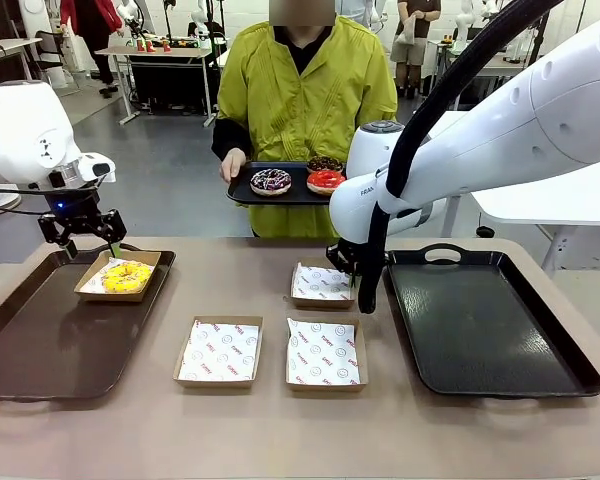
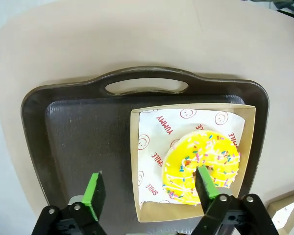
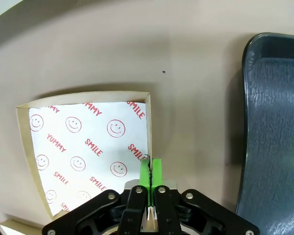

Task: Individually package the donuts and arrange them on the tray.
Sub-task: Place the picked Paper togo box on the Handle tray while simultaneously picking up another Paper togo box from the table with the other hand.

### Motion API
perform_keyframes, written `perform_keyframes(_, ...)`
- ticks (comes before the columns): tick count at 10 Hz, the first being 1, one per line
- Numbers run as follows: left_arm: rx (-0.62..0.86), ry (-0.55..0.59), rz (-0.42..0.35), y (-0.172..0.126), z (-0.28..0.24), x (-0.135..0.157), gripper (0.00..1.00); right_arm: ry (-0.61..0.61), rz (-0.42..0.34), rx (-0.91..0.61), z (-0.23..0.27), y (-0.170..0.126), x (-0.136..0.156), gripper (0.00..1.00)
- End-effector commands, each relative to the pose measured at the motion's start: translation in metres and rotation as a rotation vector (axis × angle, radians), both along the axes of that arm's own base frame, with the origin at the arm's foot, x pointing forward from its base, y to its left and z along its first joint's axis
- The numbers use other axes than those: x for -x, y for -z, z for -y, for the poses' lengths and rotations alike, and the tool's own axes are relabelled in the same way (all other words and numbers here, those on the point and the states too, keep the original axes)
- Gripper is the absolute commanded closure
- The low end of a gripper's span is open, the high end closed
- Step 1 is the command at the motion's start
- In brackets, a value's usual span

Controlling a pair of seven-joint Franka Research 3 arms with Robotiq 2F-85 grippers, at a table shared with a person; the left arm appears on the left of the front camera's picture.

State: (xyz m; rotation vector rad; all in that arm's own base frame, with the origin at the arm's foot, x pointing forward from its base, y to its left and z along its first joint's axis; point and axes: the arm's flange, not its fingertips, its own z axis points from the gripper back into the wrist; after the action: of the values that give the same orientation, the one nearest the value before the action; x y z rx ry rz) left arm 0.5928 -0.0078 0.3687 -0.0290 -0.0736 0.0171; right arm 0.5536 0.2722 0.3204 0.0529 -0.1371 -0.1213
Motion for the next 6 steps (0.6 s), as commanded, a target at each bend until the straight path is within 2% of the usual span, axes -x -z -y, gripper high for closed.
perform_keyframes(1, 0.049, 0.015, -0.017, -0.007, -0.002, -0.001, 0.03, 0.024, 0.006, 0.02, -0.001, 0.002, 0.001, 1.0)
perform_keyframes(3, 0.161, 0.006, -0.033, -0.025, -0.013, 0.021, 0.0, 0.044, -0.049, 0.072, -0.007, -0.021, 0.013, 1.0)
perform_keyframes(6, 0.587, -0.01, 0.018, -0.076, -0.074, 0.102, 0.0, -0.017, 0.021, 0.103, -0.013, -0.095, 0.035, 1.0)
